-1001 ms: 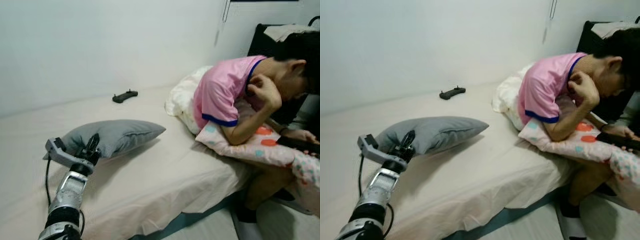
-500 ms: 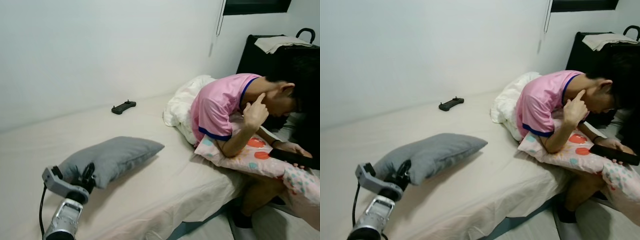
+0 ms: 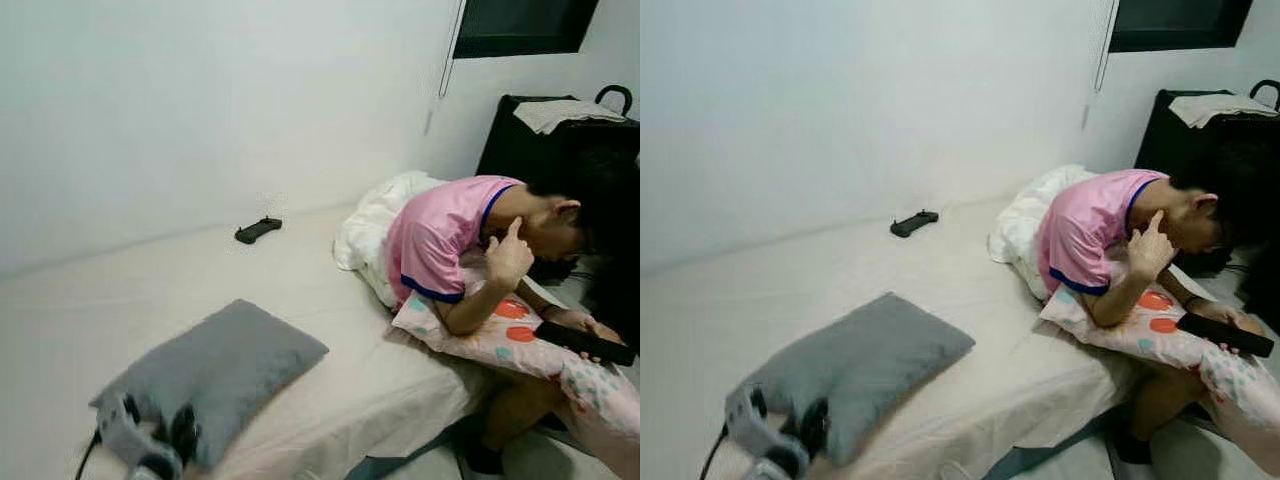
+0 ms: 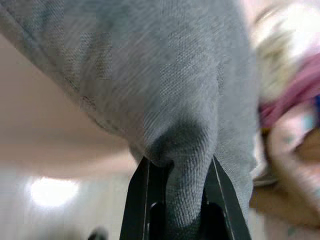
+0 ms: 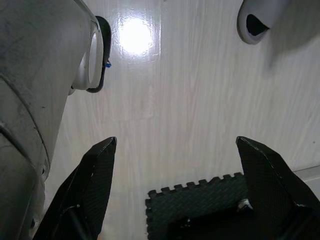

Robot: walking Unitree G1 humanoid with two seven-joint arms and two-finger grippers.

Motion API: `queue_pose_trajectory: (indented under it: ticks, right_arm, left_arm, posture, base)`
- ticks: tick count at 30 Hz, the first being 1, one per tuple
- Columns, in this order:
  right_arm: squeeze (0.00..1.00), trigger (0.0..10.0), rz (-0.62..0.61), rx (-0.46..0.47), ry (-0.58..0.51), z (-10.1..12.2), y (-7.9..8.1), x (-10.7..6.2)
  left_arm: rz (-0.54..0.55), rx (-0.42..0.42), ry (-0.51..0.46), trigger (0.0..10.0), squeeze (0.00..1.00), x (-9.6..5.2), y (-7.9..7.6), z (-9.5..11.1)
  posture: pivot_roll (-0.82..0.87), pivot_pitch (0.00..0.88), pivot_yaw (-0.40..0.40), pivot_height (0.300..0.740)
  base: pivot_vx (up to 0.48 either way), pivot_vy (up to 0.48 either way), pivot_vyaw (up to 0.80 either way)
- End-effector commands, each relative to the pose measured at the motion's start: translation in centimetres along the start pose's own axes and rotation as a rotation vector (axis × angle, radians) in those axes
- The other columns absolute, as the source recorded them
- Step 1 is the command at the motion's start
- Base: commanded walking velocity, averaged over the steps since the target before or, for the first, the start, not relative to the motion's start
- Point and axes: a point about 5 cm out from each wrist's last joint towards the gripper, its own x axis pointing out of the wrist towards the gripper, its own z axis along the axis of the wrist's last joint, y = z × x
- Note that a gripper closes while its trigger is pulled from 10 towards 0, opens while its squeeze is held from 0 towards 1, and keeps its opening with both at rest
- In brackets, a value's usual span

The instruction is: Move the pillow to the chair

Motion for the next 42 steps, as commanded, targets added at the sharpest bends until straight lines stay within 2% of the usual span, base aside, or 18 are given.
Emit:
queue_pose_trajectory:
  ticks: [1, 2, 4, 5, 6, 9, 10, 11, 12, 14, 15, 24, 29, 42]
  right_arm:
    - [0.00, 10.0, 0.013, -0.014, -0.047, 0.9, 0.6, 0.0]
    - [0.00, 10.0, 0.016, -0.009, -0.067, 1.0, 0.6, -0.1]
    - [0.00, 10.0, 0.016, -0.009, -0.067, 1.0, 0.6, -0.1]
    - [0.00, 10.0, 0.031, -0.004, -0.065, 1.0, 0.7, -0.1]
    - [0.00, 10.0, 0.031, -0.004, -0.065, 1.0, 0.7, -0.1]
    - [0.00, 10.0, 0.028, -0.011, -0.074, 1.1, 0.8, -0.1]
    - [0.00, 10.0, 0.028, -0.011, -0.074, 1.1, 0.8, -0.1]
    - [0.00, 10.0, 0.025, -0.014, -0.074, 1.2, 0.8, -0.1]
    - [0.00, 10.0, 0.025, -0.014, -0.074, 1.2, 0.8, -0.1]
    - [0.00, 10.0, 0.024, -0.007, -0.073, 1.1, 0.8, -0.1]
    - [0.00, 10.0, 0.024, -0.005, -0.073, 1.1, 0.9, -0.1]
    - [0.00, 10.0, 0.019, -0.005, -0.076, 1.3, 0.8, -0.1]
    - [0.00, 10.0, 0.017, -0.009, -0.078, 1.3, 0.8, -0.1]
    - [0.00, 10.0, 0.022, -0.015, -0.081, 1.3, 0.7, -0.1]
  left_arm:
    - [0.072, 0.077, 0.044, 10.0, 0.00, -0.8, 1.1, -1.1]
    - [0.112, 0.096, 0.081, 10.0, 0.00, -1.4, 1.9, -2.0]
    - [0.112, 0.096, 0.081, 10.0, 0.00, -1.4, 1.9, -2.0]
    - [0.191, 0.140, 0.159, 10.0, 0.00, -2.7, 3.4, -3.6]
    - [0.191, 0.140, 0.159, 10.0, 0.00, -2.7, 3.4, -3.6]
    - [0.337, 0.314, 0.292, 10.0, 0.00, -4.9, 5.9, -5.4]
    - [0.337, 0.314, 0.292, 10.0, 0.00, -4.9, 5.9, -5.4]
    - [0.390, 0.368, 0.335, 10.0, 0.00, -5.8, 6.8, -5.9]
    - [0.390, 0.368, 0.335, 10.0, 0.00, -5.8, 6.8, -5.9]
    - [0.453, 0.403, 0.376, 10.0, 0.00, -7.1, 8.1, -6.4]
    - [0.461, 0.398, 0.378, 10.0, 0.00, -7.3, 8.2, -6.5]
    - [0.458, 0.390, 0.368, 10.0, 0.00, -7.2, 8.2, -6.4]
    - [0.428, 0.370, 0.355, 10.0, 0.00, -6.6, 7.5, -6.3]
    - [0.385, 0.395, 0.383, 10.0, 0.00, -6.2, 6.9, -6.7]
  posture:
    - [-0.09, 0.043, -0.009, 0.740]
    - [-0.09, 0.042, -0.007, 0.740]
    - [-0.09, 0.042, -0.007, 0.740]
    - [-0.09, 0.041, -0.004, 0.740]
    - [-0.09, 0.041, -0.004, 0.740]
    - [-0.09, 0.041, -0.002, 0.740]
    - [-0.09, 0.041, -0.002, 0.740]
    - [-0.09, 0.040, -0.001, 0.740]
    - [-0.09, 0.040, -0.001, 0.740]
    - [-0.09, 0.043, 0.002, 0.740]
    - [-0.09, 0.043, 0.002, 0.740]
    - [-0.08, 0.045, -0.004, 0.740]
    - [-0.08, 0.041, -0.004, 0.740]
    - [-0.08, 0.028, -0.009, 0.740]
  base:
    - [0.000, 0.000, 0.00]
    - [0.000, 0.000, 0.00]
    - [0.000, 0.000, 0.00]
    - [0.000, 0.000, 0.58]
    - [0.000, 0.000, 0.58]
    - [0.000, 0.000, 0.80]
    - [0.000, 0.000, 0.80]
    - [0.000, 0.000, 0.80]
    - [0.000, 0.000, 0.80]
    - [0.000, 0.000, 0.80]
    - [0.000, 0.000, 0.80]
    - [0.000, 0.000, 0.80]
    - [0.000, 0.000, 0.80]
    - [0.000, 0.000, 0.80]
